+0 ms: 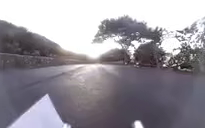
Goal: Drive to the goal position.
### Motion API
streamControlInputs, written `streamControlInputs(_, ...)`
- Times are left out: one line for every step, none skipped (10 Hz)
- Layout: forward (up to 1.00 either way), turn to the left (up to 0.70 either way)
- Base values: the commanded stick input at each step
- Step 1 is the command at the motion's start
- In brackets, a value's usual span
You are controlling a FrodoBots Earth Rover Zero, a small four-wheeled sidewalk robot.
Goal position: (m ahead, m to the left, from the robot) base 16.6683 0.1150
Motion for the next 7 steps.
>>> streamControlInputs(0.5, 0.0)
streamControlInputs(0.5, 0.0)
streamControlInputs(0.5, 0.0)
streamControlInputs(0.5, 0.0)
streamControlInputs(0.5, 0.0)
streamControlInputs(0.5, 0.0)
streamControlInputs(0.5, 0.0)
